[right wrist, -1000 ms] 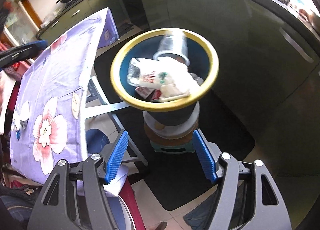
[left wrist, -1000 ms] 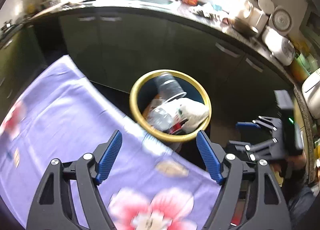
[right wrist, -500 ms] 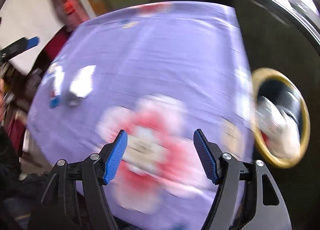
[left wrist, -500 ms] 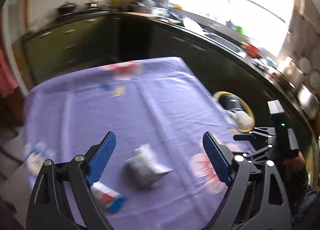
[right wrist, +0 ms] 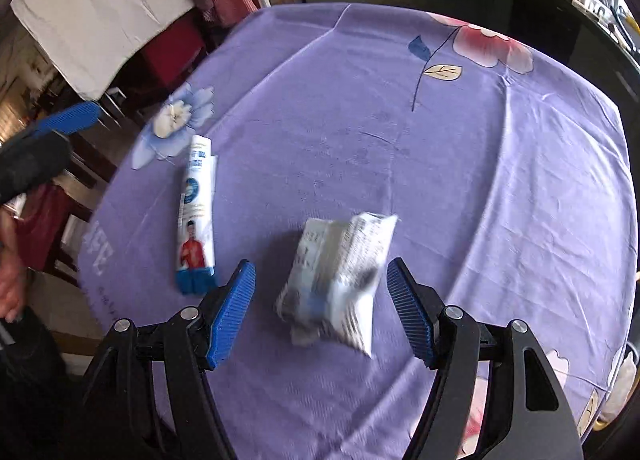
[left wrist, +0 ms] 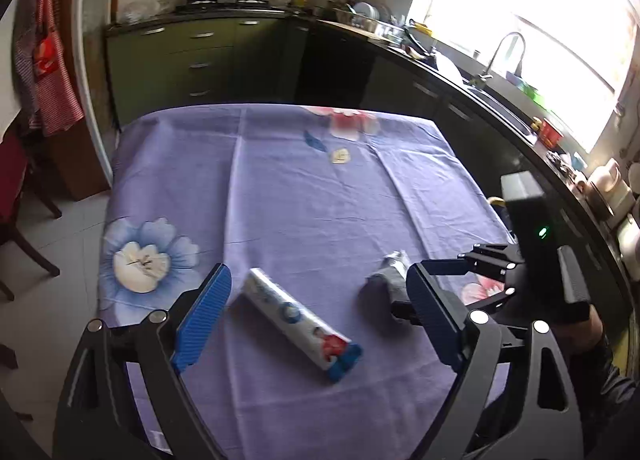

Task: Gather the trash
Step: 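Move the right gripper down to the crumpled white wrapper packet, then close the right gripper on the white wrapper packet and lift it, then carry the wrapper packet over the bin and open the right gripper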

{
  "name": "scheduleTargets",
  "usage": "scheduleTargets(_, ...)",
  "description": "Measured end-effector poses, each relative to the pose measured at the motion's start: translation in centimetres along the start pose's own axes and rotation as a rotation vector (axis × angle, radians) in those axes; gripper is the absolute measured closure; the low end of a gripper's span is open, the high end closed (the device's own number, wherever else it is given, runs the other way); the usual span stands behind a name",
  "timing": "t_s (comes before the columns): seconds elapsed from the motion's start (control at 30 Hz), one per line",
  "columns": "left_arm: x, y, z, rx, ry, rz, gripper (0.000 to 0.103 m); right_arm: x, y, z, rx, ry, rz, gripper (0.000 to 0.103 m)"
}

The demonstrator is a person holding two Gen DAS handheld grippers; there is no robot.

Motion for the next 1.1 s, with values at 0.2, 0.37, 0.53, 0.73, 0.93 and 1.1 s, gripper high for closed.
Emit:
scheduleTargets(0.2, -0.3, -1.6, 0.1, -0.014, -0.018, -0.011, 0.018, 0.2, -0.2, 2.1, -0.055, -0.040, 0.007, 0.035)
scheduleTargets(0.37, -0.6, -1.6, 0.6, -0.027, -0.031, -0.004, 0.018, 0.2, 0.0, 2.4, -0.115, -0.046, -0.005, 0.054)
scheduleTargets(0.53, -0.7, -1.1, 1.0, -0.030, -0.040, 0.002, 0.018, -0.3, 0.6, 1.5, -0.097, -0.031, 0.007, 0.062)
scheduleTargets(0.73, -0.8, -0.1, 1.2, -0.033, -0.045, 0.023, 0.018, -1.2, 1.5, -1.5, -0.082, 0.028, 0.034, 0.062)
scheduleTargets(0.93, -0.7, 1.5, 1.8, -0.034, -0.059, 0.043, 0.017, -3.2, 6.4, -6.3, -0.151, 0.092, 0.122, 0.062)
scheduleTargets(1.1, -0.5, 2.7, 2.9, -0.038, -0.074, 0.052, 0.016, -6.4, 15.3, -10.3, -0.302, 0.101, 0.292, 0.061)
Point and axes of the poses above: each gripper's, at about its wrist camera, not at the fingertips, and z roughly the way its jaws point, y to its right, x to its top, the point moved 3 cm from there along z, roughly the way its jaws point, and after that the axes turned 7 degrees about -z, right-handed, at the moved point
